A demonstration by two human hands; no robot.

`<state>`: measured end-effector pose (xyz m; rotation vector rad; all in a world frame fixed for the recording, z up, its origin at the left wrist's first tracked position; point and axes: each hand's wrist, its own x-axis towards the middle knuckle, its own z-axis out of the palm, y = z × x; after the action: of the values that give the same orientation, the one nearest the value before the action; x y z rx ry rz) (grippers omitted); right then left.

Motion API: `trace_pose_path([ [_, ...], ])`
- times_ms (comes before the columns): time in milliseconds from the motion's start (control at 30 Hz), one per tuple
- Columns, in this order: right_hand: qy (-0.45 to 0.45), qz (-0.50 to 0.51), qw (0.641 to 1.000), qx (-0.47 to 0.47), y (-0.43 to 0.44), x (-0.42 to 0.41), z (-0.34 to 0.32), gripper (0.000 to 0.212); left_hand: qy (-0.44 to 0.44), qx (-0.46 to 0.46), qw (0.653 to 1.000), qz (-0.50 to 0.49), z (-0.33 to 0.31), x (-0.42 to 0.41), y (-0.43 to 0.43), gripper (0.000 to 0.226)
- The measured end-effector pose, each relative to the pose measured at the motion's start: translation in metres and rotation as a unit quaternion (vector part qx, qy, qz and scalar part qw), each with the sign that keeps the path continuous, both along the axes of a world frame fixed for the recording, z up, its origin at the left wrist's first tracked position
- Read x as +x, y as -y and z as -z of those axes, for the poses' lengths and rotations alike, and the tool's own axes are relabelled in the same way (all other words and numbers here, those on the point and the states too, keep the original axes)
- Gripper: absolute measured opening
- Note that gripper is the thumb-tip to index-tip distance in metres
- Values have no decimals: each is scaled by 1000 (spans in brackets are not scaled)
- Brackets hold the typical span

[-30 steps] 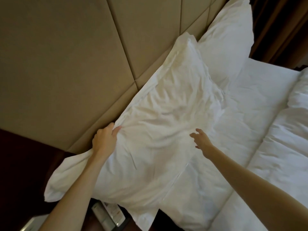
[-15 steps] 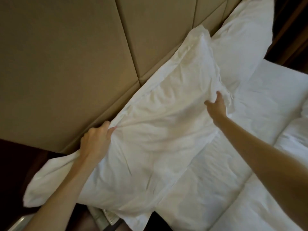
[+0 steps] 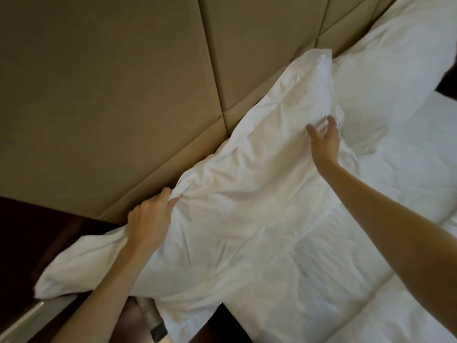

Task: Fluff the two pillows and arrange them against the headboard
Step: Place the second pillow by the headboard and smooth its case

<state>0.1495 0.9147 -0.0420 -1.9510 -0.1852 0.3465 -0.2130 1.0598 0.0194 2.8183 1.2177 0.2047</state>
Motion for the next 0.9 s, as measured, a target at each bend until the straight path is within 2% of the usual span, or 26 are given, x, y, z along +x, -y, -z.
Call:
trace_pose_path([
  [33,1,-1,1000,12,-10,6,-8,74,7,3,1000,3,1,-1,0,32],
  [100,-1,2,1000,-21,-30,17,-21,71,16,-3,1000,6,1,-1,0,32],
  [267,5,76,991,-107,-52,34,-31,28,65,-29,997,10,-1,2,3,30],
  [367,4,137,989,-50,-43,39,-37,7,111,-57,992,21,-4,7,6,35],
  [467,56,196,979,27,-39,45,-60,10,195,-110,975,7,-6,7,8,43],
  [600,130,210,967,63,-41,59,-91,11,276,-145,950,8,-14,13,7,40],
  [667,128,194,971,48,-41,67,-94,9,260,-133,956,5,-15,25,4,43],
  [733,96,140,985,-28,-37,71,-86,9,208,-110,972,-6,-12,36,3,42],
  [800,52,70,993,-83,-30,71,-67,24,156,-89,984,-8,-5,40,3,36],
  [900,52,-2,996,-71,-17,59,-42,36,140,-72,987,-11,3,36,1,34],
])
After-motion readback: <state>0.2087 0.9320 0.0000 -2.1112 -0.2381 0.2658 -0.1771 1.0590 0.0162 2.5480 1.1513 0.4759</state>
